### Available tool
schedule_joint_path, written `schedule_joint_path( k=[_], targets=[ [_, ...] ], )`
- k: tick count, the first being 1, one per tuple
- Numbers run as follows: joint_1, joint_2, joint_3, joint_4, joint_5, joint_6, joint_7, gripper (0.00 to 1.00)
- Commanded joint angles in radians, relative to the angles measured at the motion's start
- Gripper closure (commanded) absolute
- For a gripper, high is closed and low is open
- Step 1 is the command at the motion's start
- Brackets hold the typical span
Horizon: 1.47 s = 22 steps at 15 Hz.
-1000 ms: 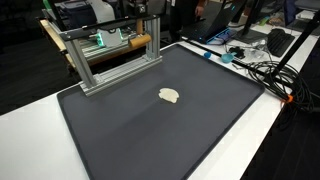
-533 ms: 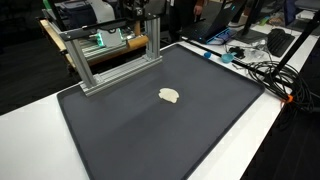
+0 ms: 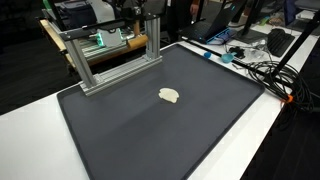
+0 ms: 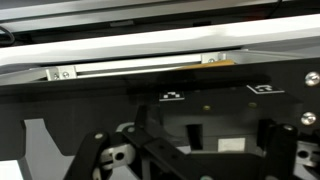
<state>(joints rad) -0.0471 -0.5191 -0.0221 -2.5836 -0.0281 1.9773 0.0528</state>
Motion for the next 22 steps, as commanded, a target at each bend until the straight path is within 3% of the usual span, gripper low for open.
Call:
schedule_joint_path(
  k=[1,5,10,14,19,22],
  targets=[
    [-0.018,-0.089,-0.066,-0.076,0.028,0.071,-0.078,0.00],
    [-0.015,-0.106,-0.147,-0.102,0.100,0.101,-0.212,0.00],
    [0.008,-0.085,-0.175,-0.092,0.133,0.115,-0.330,0.00],
    [-0.035,-0.095,-0.103,-0.098,0.039,0.151,-0.237,0.00],
    [-0.026,-0.104,-0.054,-0.086,-0.016,0.198,-0.198,0.00],
    [-0.029,-0.096,-0.016,-0.056,-0.083,0.147,-0.163,0.00]
  ],
)
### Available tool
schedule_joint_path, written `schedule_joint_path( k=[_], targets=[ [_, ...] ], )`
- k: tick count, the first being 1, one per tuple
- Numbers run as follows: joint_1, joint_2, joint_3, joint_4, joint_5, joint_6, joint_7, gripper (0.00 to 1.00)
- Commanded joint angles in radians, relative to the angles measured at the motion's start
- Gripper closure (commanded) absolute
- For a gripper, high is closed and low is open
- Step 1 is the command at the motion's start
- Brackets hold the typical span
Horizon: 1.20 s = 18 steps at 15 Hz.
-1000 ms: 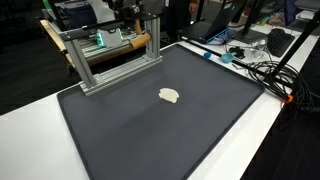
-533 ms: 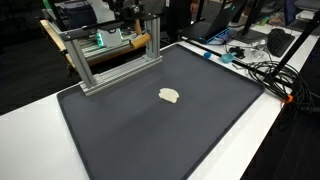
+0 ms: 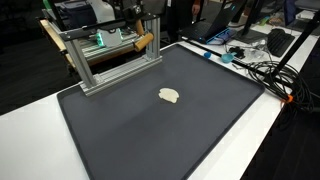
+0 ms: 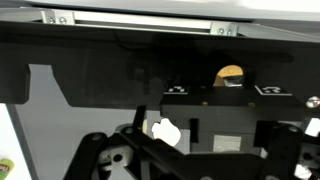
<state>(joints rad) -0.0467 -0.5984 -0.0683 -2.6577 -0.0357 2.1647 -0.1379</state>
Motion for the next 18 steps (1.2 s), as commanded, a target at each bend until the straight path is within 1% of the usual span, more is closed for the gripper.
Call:
schedule_joint_path(
  k=[1,4,7,9,11,14,18],
  targets=[
    [-0.015,-0.017,0.031,0.029,-0.076,-0.062,0.017,0.00],
    [0.012,-0.008,0.034,0.058,-0.077,-0.136,-0.021,0.00],
    [0.043,-0.007,0.021,0.082,-0.050,-0.204,-0.069,0.00],
    [0.053,0.001,0.028,0.097,-0.044,-0.233,-0.064,0.00],
    [0.048,0.007,0.047,0.114,-0.054,-0.260,-0.018,0.00],
    [0.053,0.005,0.052,0.135,-0.054,-0.306,-0.018,0.00],
    [0.061,-0.019,0.032,0.149,-0.029,-0.337,-0.041,0.00]
  ],
)
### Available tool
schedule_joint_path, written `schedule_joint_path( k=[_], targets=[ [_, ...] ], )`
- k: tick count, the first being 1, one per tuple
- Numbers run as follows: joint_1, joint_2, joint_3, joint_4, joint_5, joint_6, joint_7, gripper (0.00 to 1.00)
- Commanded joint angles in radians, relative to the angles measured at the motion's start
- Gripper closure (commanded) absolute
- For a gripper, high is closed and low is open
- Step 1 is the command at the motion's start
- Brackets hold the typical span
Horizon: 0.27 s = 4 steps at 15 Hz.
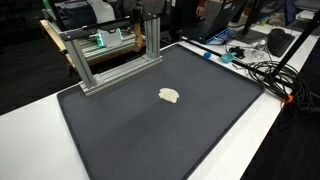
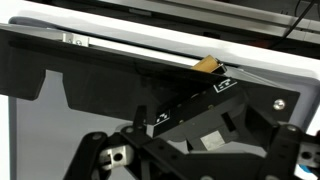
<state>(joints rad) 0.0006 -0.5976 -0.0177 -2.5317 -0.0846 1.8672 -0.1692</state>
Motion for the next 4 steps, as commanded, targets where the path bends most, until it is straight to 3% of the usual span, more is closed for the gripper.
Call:
schedule_joint_path(
  k=[1,3,4],
  targets=[
    [0.015,-0.049,-0.029,0.009,0.031,-0.006,-0.020,0.00],
    [0.012,-0.080,-0.047,-0.002,0.065,0.073,-0.002,0.00],
    [0.007,-0.023,-0.023,0.016,0.024,0.030,0.001,0.00]
  ],
)
